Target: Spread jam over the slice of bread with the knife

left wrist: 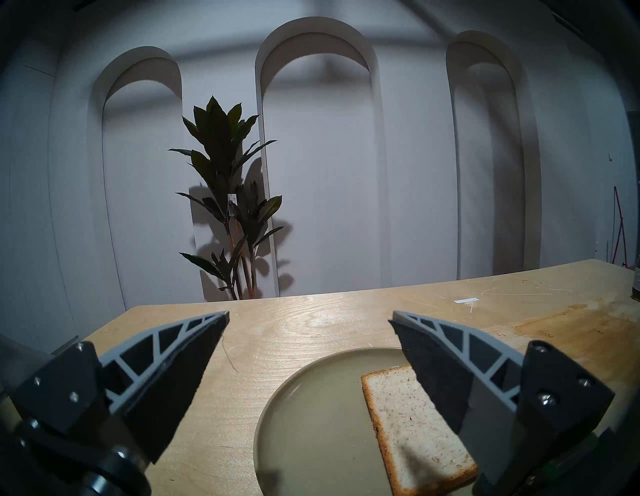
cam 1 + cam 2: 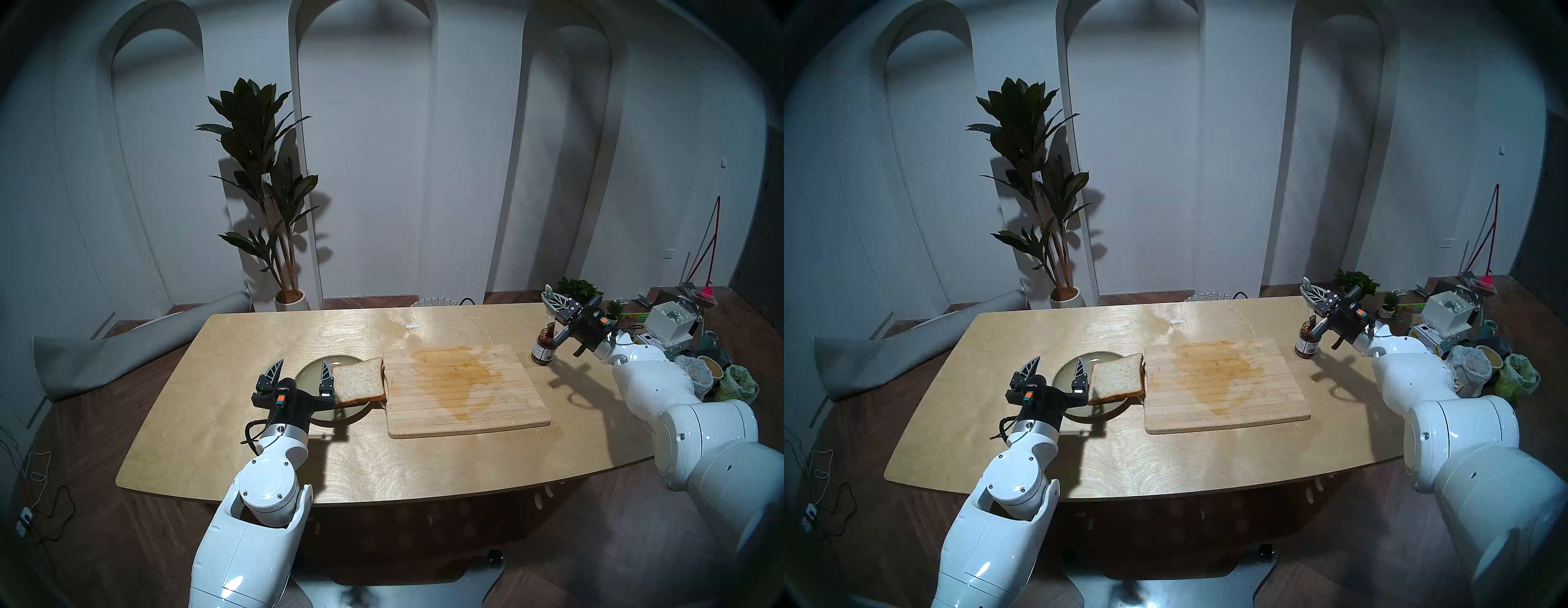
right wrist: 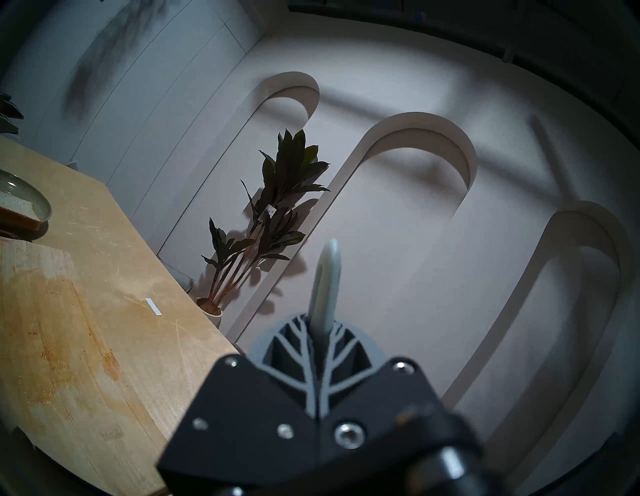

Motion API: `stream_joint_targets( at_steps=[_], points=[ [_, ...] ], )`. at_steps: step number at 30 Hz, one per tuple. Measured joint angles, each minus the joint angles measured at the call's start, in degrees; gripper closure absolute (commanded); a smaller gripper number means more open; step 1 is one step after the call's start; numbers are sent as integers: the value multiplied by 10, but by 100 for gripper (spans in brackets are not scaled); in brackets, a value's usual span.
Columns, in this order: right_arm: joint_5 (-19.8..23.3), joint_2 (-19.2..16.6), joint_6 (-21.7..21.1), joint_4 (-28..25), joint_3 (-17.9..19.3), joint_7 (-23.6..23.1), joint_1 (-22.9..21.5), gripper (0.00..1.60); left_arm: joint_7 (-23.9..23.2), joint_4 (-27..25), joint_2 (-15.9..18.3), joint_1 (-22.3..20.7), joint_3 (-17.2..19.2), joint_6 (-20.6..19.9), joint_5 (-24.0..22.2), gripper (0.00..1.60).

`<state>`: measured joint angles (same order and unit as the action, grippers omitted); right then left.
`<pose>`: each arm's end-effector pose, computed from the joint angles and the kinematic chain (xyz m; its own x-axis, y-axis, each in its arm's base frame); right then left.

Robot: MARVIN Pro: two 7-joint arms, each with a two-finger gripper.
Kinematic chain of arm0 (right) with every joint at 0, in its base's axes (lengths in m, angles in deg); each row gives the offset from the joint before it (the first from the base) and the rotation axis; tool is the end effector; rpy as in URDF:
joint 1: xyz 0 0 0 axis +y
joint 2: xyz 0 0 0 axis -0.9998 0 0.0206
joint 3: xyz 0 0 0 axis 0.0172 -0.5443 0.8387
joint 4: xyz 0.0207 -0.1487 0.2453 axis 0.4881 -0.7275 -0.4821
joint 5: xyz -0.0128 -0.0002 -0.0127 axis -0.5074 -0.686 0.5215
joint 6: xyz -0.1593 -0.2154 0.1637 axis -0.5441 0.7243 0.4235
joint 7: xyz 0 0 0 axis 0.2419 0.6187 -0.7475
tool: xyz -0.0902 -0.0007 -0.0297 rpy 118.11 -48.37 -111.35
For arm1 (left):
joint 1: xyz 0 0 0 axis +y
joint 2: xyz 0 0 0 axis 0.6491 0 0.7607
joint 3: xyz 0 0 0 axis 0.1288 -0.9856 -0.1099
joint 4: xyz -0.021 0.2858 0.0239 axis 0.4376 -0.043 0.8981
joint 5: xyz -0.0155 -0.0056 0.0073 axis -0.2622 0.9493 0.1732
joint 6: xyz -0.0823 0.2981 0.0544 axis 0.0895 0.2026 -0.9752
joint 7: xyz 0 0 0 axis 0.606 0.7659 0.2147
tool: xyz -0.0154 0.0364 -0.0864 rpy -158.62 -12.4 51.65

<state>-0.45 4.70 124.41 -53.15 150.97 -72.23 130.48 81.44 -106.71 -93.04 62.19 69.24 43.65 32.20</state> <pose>0.5279 -0.2309 -0.2640 -0.4285 0.4074 0.8065 0.3676 -0.7367 0.5675 0.3587 -0.0007 -0.3262 -0.0292 -0.0856 0.9959 0.0394 -0.9957 -0.0844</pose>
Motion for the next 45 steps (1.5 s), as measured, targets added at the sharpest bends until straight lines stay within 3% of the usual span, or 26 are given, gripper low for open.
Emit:
stream_joint_targets(
  at_steps=[12, 45],
  points=[
    [18, 0, -1, -55, 1, -1, 23, 160, 1, 0, 0, 3, 2, 9, -7, 0],
    [115, -1, -83, -299, 35, -72, 174, 160, -5, -20, 10, 38, 8, 35, -19, 0]
  ],
)
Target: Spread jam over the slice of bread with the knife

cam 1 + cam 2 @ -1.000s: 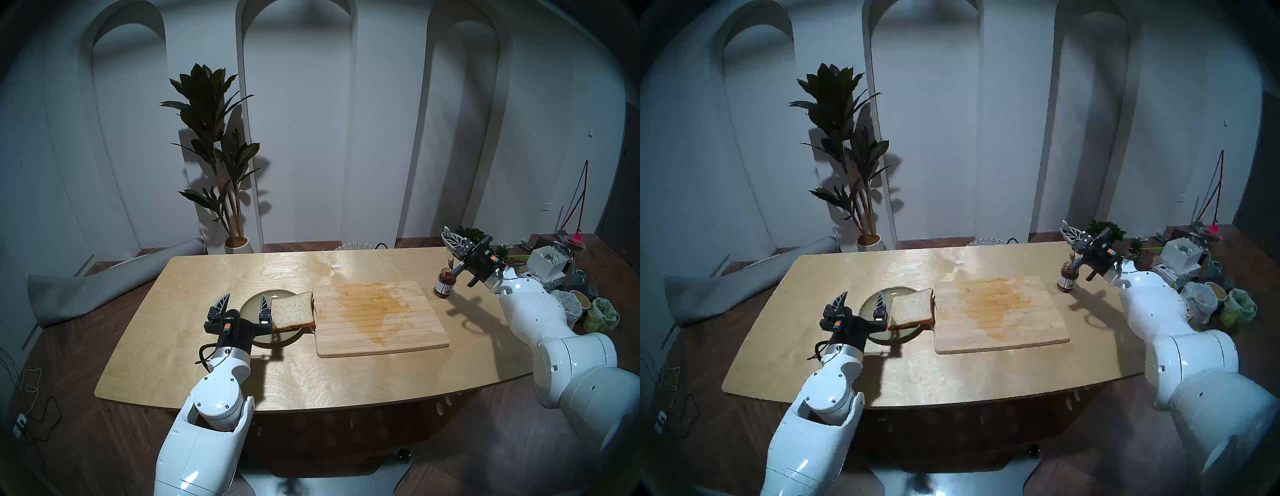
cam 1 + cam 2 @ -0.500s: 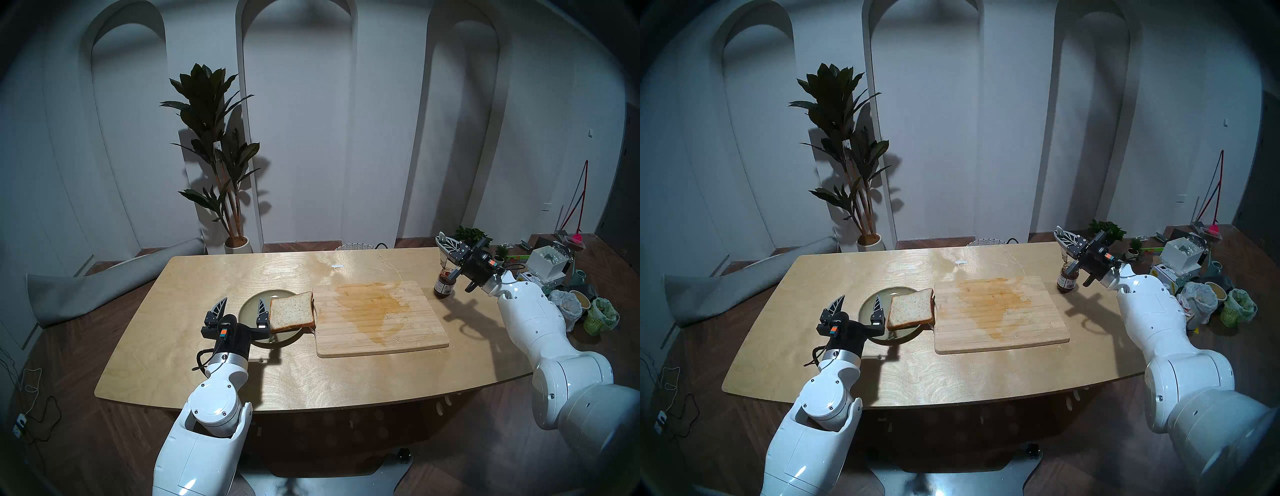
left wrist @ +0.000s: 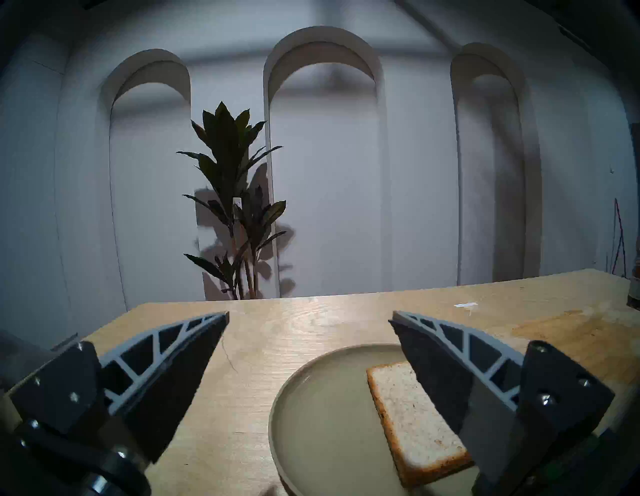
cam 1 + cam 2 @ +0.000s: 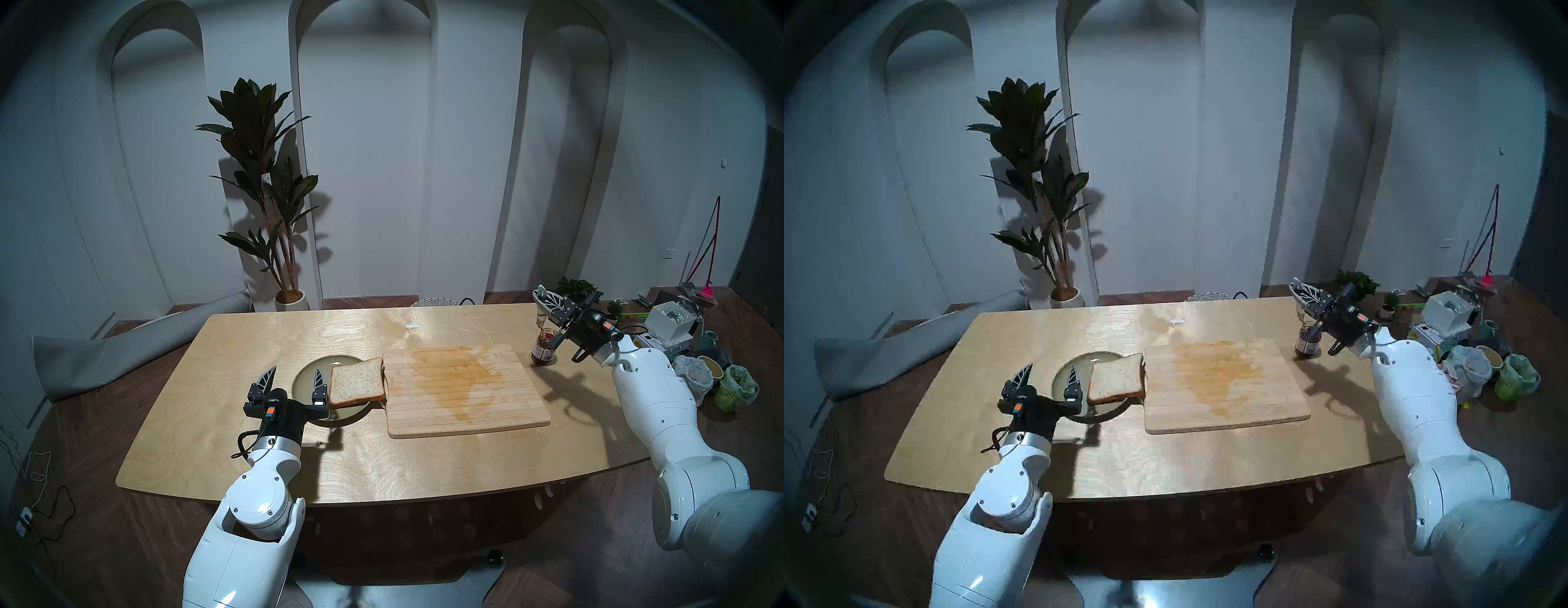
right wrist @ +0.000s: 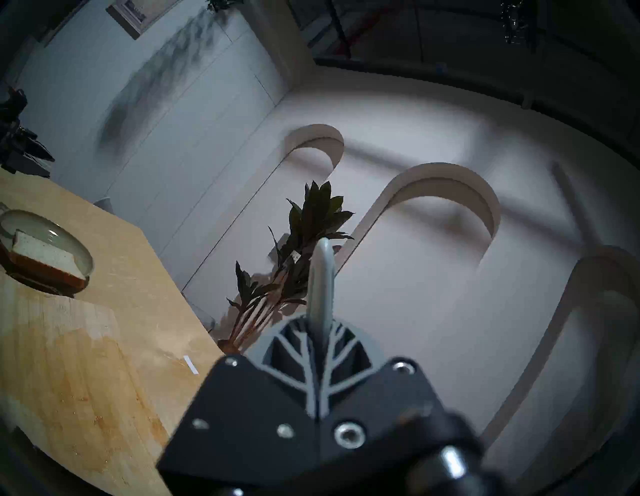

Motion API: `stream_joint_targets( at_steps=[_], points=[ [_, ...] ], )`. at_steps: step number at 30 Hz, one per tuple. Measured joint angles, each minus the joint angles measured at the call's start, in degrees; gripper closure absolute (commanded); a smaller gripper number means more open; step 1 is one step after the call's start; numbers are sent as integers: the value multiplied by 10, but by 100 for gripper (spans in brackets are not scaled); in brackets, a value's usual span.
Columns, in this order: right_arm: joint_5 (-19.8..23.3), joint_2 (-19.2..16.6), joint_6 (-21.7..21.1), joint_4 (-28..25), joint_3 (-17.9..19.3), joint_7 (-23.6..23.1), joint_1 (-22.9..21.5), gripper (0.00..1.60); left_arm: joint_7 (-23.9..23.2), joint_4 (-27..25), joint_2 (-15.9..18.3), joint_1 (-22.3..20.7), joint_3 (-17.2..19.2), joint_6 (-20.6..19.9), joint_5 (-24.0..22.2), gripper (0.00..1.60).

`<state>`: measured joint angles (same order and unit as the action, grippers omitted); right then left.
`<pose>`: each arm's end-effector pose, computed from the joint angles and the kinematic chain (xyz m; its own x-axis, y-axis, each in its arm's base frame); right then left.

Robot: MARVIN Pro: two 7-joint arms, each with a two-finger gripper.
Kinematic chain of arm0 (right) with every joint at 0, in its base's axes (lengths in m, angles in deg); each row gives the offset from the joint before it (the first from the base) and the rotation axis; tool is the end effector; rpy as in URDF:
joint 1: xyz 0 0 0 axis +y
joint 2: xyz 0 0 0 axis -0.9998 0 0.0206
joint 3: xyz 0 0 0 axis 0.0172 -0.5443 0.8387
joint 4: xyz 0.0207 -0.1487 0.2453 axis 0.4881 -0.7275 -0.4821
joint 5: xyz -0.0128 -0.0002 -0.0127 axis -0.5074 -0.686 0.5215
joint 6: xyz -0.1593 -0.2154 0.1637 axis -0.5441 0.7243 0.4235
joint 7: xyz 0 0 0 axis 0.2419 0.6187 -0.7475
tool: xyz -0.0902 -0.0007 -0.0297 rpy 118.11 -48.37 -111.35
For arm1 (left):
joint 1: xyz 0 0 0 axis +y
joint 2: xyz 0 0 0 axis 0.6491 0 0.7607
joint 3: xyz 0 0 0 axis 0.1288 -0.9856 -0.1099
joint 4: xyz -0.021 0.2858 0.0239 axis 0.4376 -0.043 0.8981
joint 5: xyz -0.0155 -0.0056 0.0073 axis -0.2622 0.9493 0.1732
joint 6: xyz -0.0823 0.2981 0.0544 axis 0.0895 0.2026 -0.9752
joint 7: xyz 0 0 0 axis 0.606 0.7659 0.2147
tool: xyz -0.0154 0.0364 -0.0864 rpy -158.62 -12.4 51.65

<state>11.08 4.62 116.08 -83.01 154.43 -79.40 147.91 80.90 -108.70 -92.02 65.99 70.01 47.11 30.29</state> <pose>0.4960 -0.1984 -0.2399 -0.5574 0.3063 0.7717 0.4290 -0.6895 0.5835 0.3388 0.0066 -0.3297 -0.0543 -0.0616 0.9966 0.0358 -0.9976 -0.0597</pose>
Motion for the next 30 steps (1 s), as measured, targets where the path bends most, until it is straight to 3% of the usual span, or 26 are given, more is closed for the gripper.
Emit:
stream_joint_targets(
  at_steps=[11, 24, 30],
  points=[
    [76, 46, -80, -77, 20, 20, 46, 160, -5, -7, 4, 1, -2, 0, 1, 0],
    [159, 129, -157, -168, -52, 57, 100, 160, -23, -16, 21, 1, 9, 0, 6, 0],
    [197, 167, -192, -209, -76, 96, 125, 160, -44, -24, 37, 4, 15, -2, 6, 0]
  ],
)
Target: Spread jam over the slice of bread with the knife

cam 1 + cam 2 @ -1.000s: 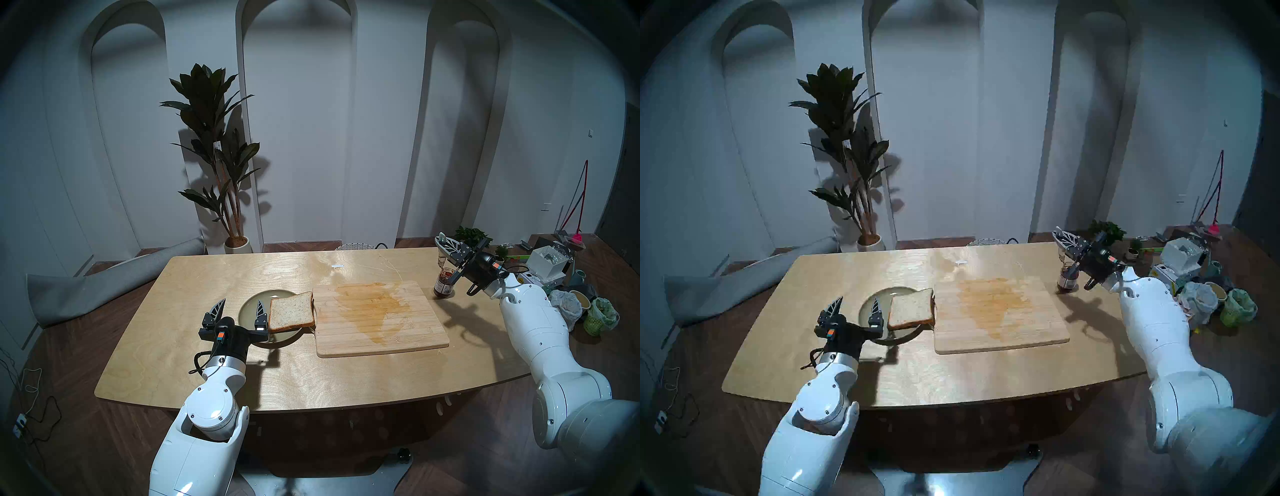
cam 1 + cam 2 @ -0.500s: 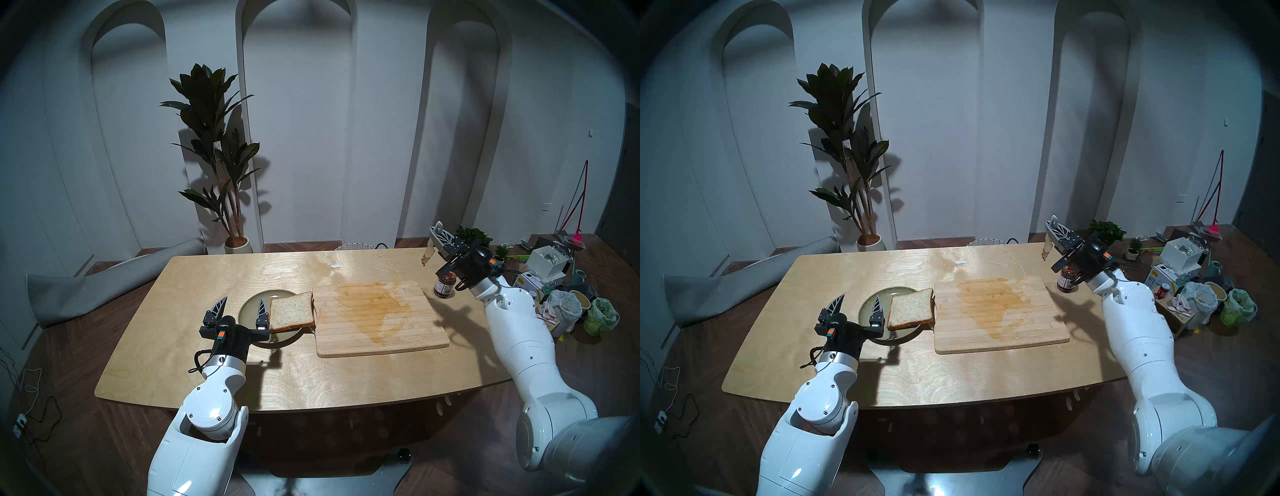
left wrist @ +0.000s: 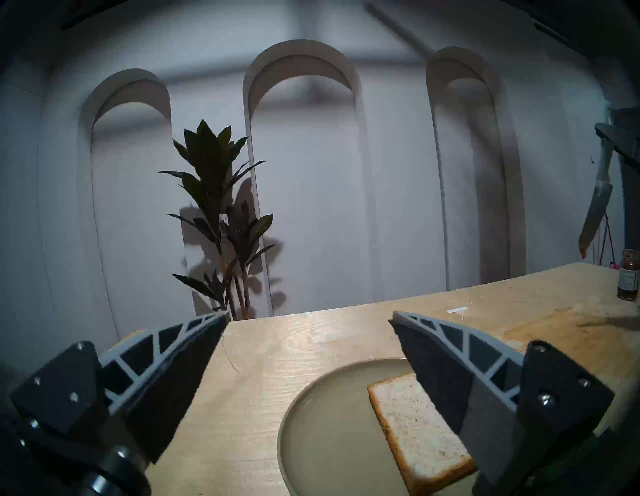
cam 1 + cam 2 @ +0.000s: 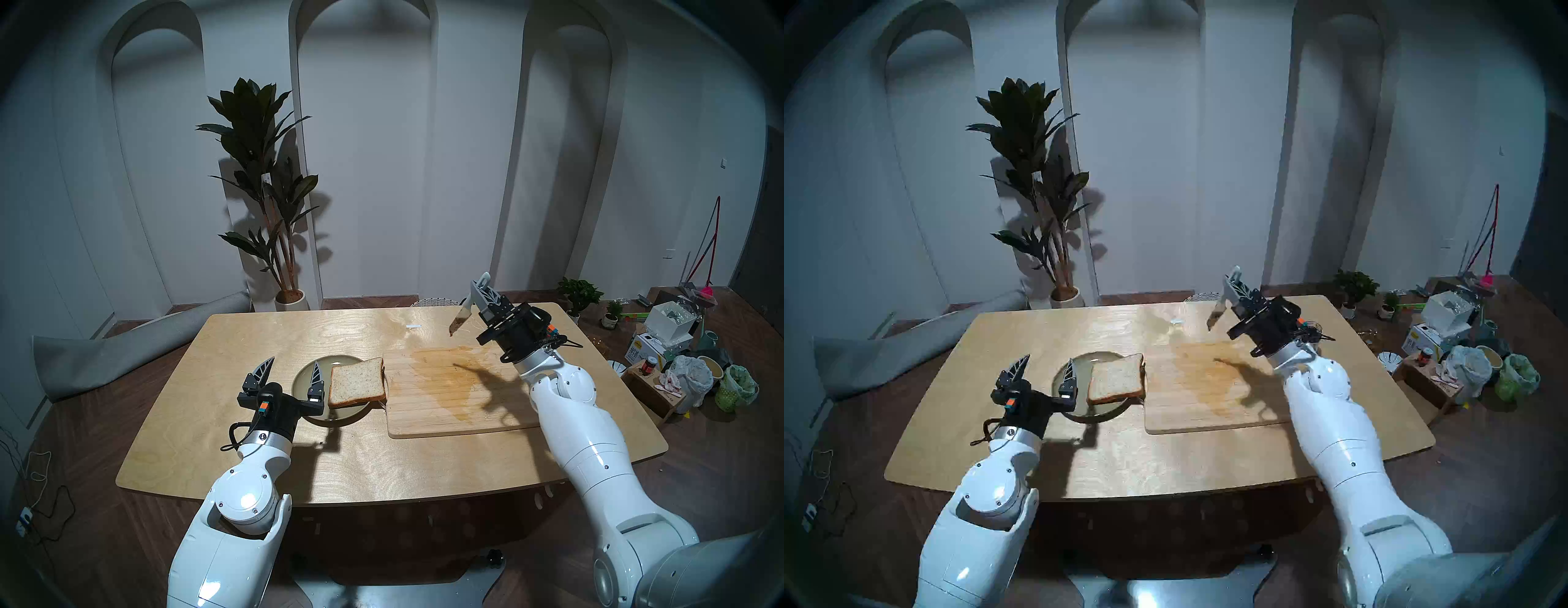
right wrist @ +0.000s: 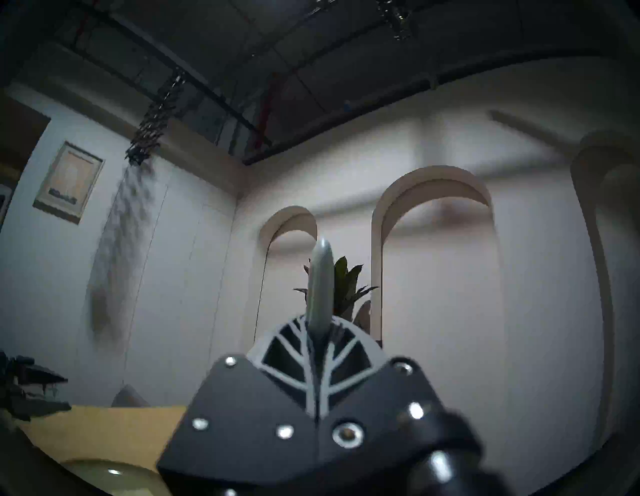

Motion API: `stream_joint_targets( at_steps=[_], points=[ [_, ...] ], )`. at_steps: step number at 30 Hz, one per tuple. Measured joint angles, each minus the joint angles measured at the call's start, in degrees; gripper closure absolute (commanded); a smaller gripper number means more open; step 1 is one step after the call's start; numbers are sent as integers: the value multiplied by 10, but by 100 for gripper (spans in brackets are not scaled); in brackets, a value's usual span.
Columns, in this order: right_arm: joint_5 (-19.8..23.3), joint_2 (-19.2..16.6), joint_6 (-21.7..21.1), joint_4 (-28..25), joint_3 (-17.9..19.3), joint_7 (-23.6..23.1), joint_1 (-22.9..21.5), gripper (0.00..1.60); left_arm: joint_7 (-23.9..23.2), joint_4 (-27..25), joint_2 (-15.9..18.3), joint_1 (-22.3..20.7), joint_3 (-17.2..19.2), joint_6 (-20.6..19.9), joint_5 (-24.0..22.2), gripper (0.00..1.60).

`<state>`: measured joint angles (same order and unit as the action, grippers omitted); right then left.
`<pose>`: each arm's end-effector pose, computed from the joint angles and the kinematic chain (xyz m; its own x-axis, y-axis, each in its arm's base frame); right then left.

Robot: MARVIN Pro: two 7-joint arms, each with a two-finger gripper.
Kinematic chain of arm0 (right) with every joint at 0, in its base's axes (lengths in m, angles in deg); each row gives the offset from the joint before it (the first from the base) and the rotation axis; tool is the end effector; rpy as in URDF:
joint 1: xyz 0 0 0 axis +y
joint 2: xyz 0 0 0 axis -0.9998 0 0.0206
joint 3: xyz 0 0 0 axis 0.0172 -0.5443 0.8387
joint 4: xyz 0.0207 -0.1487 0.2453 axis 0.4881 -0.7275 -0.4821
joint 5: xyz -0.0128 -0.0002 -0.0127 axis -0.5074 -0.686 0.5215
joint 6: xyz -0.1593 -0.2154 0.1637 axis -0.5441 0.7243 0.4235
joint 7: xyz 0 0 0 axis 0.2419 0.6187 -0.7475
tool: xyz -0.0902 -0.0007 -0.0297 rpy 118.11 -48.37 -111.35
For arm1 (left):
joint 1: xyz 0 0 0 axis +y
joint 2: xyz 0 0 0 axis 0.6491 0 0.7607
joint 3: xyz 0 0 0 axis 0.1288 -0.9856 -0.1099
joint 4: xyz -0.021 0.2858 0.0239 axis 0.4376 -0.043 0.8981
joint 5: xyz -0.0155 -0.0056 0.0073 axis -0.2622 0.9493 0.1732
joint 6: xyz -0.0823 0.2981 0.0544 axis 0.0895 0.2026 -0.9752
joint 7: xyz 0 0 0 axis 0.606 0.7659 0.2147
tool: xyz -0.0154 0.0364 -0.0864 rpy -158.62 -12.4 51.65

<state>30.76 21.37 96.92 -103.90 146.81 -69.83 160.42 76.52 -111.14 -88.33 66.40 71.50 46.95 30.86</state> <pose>0.4797 -0.0173 -0.2536 -0.4025 -0.3413 0.8494 0.6372 -0.7707 -0.0077 0.3395 0.0209 -0.3135 -0.0915 -0.1349 0.9866 -0.0372 -0.9896 -0.1387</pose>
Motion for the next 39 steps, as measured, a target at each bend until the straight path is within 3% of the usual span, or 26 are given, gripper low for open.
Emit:
stream_joint_targets(
  at_steps=[18, 39],
  points=[
    [167, 104, -134, -46, -44, 178, 63, 160, -78, -11, 58, 9, 28, -37, 1, 0],
    [386, 132, -235, -85, -92, 376, 113, 160, -194, -11, 107, -42, 70, -211, -88, 0]
  ],
)
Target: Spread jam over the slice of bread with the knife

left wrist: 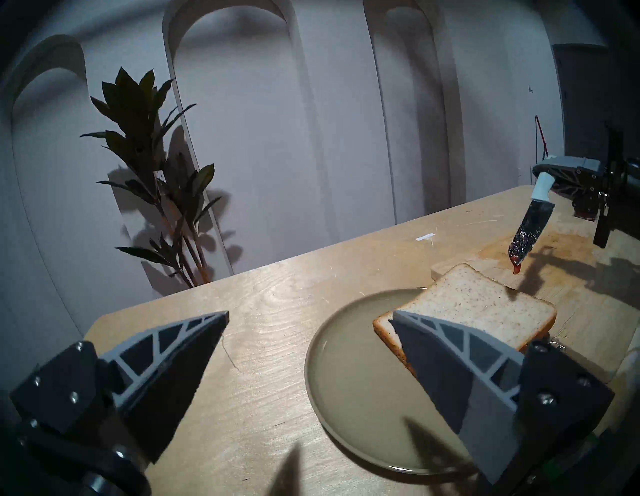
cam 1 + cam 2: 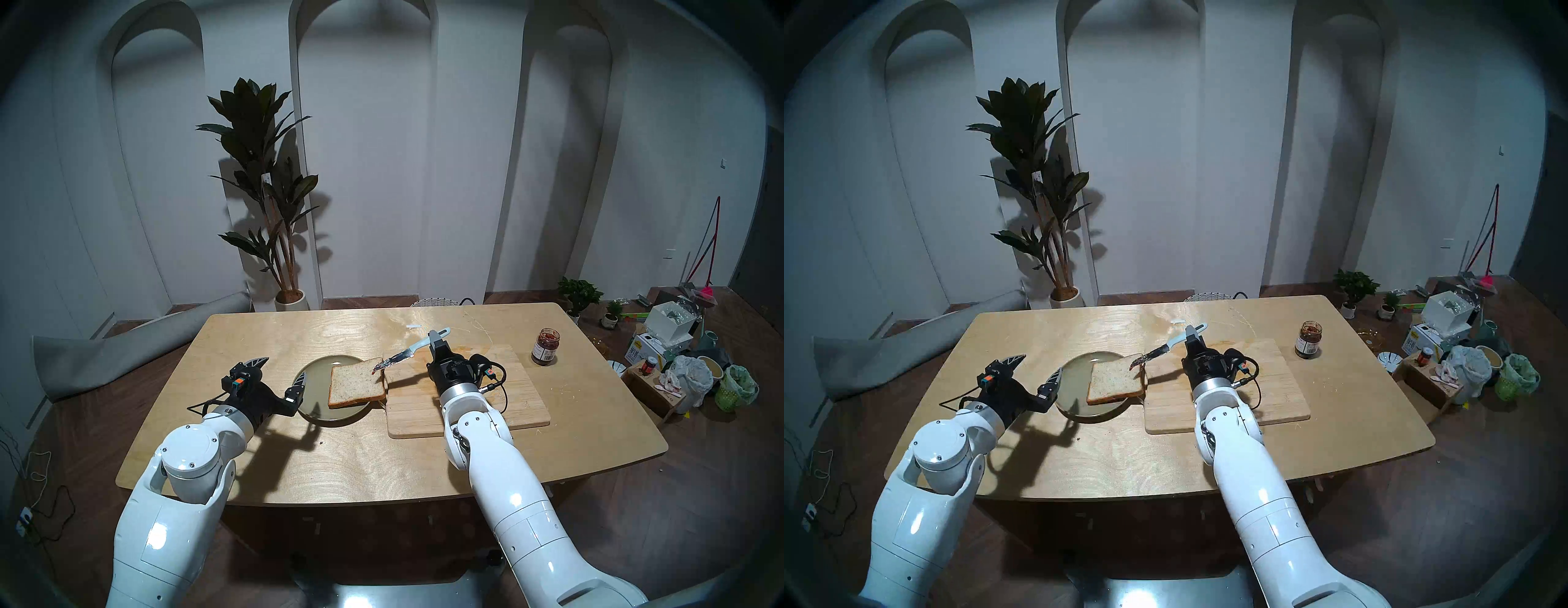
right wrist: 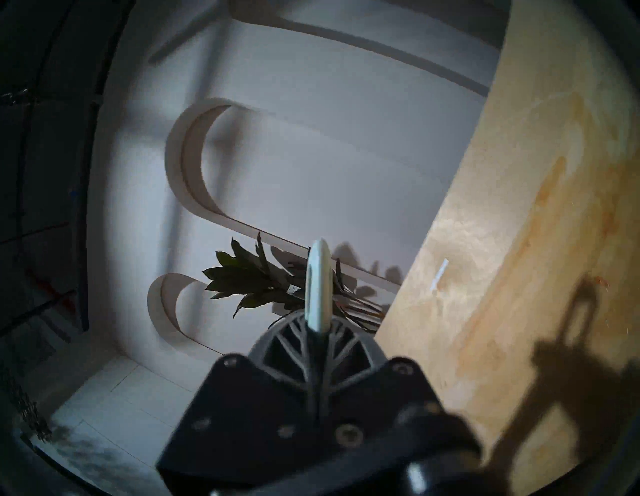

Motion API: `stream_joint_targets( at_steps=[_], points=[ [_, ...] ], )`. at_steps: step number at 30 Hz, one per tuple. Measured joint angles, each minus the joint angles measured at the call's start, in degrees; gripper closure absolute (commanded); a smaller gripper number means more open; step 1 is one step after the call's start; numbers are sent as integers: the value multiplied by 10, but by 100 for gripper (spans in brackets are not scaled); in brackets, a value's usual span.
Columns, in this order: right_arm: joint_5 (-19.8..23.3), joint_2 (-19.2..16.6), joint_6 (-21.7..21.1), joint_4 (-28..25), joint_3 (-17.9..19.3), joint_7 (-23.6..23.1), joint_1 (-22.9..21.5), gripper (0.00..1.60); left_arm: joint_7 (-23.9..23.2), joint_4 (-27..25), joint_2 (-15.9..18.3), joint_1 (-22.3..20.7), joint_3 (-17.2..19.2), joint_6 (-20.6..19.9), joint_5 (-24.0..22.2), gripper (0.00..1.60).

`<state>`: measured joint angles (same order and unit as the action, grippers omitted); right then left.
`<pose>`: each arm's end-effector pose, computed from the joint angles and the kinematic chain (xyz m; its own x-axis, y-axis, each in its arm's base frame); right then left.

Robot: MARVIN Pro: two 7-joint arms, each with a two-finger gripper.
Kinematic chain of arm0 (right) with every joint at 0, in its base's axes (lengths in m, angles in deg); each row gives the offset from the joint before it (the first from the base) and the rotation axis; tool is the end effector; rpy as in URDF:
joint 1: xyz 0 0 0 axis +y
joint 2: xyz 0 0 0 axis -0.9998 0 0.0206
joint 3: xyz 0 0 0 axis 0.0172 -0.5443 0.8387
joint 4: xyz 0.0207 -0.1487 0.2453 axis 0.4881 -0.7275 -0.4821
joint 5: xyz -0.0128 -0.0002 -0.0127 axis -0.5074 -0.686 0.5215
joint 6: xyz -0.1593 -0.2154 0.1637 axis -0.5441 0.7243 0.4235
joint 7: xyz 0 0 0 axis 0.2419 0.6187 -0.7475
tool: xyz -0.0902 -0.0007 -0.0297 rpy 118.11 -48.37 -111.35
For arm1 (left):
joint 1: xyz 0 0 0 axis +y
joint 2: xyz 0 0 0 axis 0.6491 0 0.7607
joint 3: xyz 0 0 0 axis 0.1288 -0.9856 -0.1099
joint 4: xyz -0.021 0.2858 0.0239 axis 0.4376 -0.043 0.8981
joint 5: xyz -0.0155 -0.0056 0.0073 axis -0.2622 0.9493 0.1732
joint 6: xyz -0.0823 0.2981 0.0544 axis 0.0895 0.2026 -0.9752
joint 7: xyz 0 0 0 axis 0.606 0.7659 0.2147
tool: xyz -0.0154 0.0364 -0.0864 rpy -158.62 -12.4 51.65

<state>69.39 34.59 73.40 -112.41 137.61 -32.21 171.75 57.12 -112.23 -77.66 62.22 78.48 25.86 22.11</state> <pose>0.4476 0.0989 -0.3327 0.1773 -0.9435 0.2800 0.1158 -0.2625 -0.9579 0.3631 0.0806 -0.2953 0.1728 -0.2116 0.9620 -0.2818 -0.9464 -0.1576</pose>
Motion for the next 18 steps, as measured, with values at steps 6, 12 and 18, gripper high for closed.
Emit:
stream_joint_targets(
  at_steps=[6, 12, 18],
  points=[
    [68, 0, -14, -28, -14, 58, 11, 160, -42, 10, 11, -20, 13, -66, -42, 0],
    [122, 0, -18, -64, -24, 110, 20, 160, -85, 26, 25, -39, 26, -133, -83, 0],
    [164, 0, -16, -99, -30, 165, 26, 160, -133, 57, 43, -59, 31, -199, -120, 0]
  ],
)
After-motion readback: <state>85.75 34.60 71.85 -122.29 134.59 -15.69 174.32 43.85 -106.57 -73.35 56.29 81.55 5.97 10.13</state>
